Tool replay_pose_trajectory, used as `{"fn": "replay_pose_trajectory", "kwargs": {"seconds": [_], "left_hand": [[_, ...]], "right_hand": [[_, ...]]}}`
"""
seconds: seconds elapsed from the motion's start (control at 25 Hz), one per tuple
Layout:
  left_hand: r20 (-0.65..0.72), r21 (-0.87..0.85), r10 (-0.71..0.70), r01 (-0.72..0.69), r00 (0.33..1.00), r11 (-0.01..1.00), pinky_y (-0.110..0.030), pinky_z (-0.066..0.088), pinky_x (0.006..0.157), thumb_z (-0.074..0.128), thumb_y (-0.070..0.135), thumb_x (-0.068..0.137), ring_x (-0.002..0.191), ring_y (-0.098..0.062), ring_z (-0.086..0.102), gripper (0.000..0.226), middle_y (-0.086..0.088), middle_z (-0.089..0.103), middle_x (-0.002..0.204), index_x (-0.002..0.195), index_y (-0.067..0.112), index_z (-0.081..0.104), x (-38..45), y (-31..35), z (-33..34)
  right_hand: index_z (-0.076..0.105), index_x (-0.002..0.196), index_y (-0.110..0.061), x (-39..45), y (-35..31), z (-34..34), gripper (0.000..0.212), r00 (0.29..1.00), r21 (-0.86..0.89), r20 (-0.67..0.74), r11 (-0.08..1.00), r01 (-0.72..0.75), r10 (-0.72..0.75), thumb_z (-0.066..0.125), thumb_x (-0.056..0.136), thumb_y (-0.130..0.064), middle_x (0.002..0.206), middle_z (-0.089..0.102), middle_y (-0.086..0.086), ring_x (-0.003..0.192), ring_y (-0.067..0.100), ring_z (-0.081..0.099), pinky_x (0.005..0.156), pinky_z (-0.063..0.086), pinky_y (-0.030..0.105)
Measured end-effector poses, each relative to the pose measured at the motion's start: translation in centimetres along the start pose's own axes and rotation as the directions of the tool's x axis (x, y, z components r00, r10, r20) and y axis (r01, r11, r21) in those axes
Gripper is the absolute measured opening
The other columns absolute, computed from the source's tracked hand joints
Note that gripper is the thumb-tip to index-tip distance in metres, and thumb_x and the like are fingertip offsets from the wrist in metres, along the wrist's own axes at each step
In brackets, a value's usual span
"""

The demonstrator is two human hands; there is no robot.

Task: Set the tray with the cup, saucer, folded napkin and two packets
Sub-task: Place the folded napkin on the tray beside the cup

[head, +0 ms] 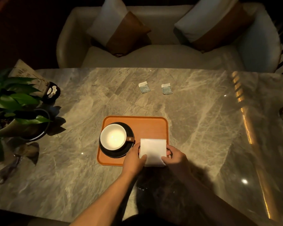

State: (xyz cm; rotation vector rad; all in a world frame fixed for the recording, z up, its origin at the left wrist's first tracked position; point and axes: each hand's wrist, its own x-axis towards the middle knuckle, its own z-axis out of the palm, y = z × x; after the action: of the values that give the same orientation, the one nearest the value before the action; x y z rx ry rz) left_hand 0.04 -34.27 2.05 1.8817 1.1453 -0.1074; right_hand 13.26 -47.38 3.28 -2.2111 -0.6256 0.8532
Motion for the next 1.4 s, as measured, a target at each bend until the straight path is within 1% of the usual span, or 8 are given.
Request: {"fn": "replay_pose_trajectory", "kwargs": {"seconds": [0.2,0.36,0.64,0.76,0.92,1.04,1.16,1.4], "left_hand": [[0.011,0.104,0.101,-0.101,0.995,0.989,-0.028,0.043,0.09,0.067,0.028,0.079,0.117,-0.019,0.052,0.069,0.0,0.054,0.13,0.143,0.032,0.039,-0.2,-0.6,0.6],[0.007,0.151,0.103,-0.103,0.995,0.983,-0.038,0.049,0.091,0.068,0.027,0.079,0.109,-0.024,0.055,0.074,-0.004,0.051,0.119,0.145,0.03,0.033,-0.3,-0.8,0.9],[-0.041,0.393,0.081,-0.058,0.996,0.918,-0.036,0.045,0.084,0.067,0.048,0.082,0.107,-0.023,0.048,0.082,-0.003,0.052,0.123,0.149,0.028,0.024,-0.3,-1.1,1.0],[-0.097,0.429,0.122,-0.069,0.988,0.901,-0.034,0.043,0.082,0.067,0.046,0.083,0.103,-0.022,0.045,0.089,-0.003,0.047,0.122,0.153,0.024,0.016,-1.0,-0.9,1.4],[-0.105,0.45,0.237,-0.166,0.966,0.878,-0.031,0.042,0.079,0.053,0.047,0.094,0.1,-0.017,0.049,0.061,0.0,0.055,0.116,0.147,0.028,0.031,-2.6,-2.1,1.5],[-0.114,0.506,0.192,-0.11,0.975,0.856,-0.034,0.037,0.086,0.04,0.052,0.099,0.106,-0.016,0.048,0.052,0.005,0.054,0.119,0.146,0.03,0.035,-3.1,-2.7,1.2],[-0.108,0.535,0.17,-0.087,0.979,0.84,-0.034,0.031,0.088,0.037,0.049,0.101,0.107,-0.016,0.046,0.05,0.006,0.052,0.119,0.148,0.032,0.031,-3.2,-2.3,1.4],[-0.105,0.475,0.159,-0.091,0.982,0.875,-0.031,0.024,0.087,0.039,0.047,0.101,0.111,-0.013,0.042,0.049,0.008,0.05,0.122,0.148,0.035,0.03,-3.2,-2.2,1.6]], "right_hand": [[0.061,0.127,-0.007,-0.4,0.2,0.6,0.048,0.993,-0.22,-0.024,0.969,0.112,-0.12,0.073,0.081,-0.014,0.101,0.065,0.016,0.09,0.03,0.062,0.074,0.047,0.031],[0.056,0.13,-0.011,0.4,0.4,0.7,0.047,0.997,-0.321,0.037,0.943,0.082,-0.074,0.067,0.085,-0.017,0.103,0.06,0.013,0.096,0.028,0.057,0.081,0.046,0.034],[0.046,0.141,-0.02,0.6,2.1,0.4,0.066,0.996,-0.232,-0.018,0.969,0.084,-0.091,0.073,0.082,-0.03,0.116,0.057,0.005,0.109,0.021,0.05,0.089,0.04,0.031],[0.044,0.142,-0.024,0.9,3.1,0.2,0.068,0.993,-0.303,0.004,0.946,0.114,-0.119,0.071,0.082,-0.041,0.122,0.056,0.004,0.112,0.021,0.049,0.093,0.041,0.032],[0.04,0.144,-0.03,0.9,3.9,0.0,0.076,0.975,-0.452,0.062,0.865,0.219,-0.214,0.066,0.078,-0.057,0.139,0.048,0.008,0.125,0.028,0.044,0.101,0.043,0.046],[0.042,0.143,-0.034,0.9,4.1,-0.3,0.079,0.97,-0.558,0.069,0.797,0.232,-0.233,0.062,0.076,-0.068,0.146,0.044,0.015,0.134,0.039,0.036,0.107,0.035,0.054],[0.046,0.141,-0.033,1.0,4.1,-0.6,0.077,0.961,-0.62,0.068,0.744,0.251,-0.268,0.058,0.075,-0.072,0.142,0.05,0.017,0.133,0.037,0.03,0.104,0.037,0.059],[0.035,0.147,-0.036,1.1,4.9,-0.3,0.078,0.974,-0.543,0.096,0.809,0.225,-0.206,0.055,0.08,-0.071,0.155,0.032,0.017,0.142,0.042,0.011,0.113,0.017,0.063]]}}
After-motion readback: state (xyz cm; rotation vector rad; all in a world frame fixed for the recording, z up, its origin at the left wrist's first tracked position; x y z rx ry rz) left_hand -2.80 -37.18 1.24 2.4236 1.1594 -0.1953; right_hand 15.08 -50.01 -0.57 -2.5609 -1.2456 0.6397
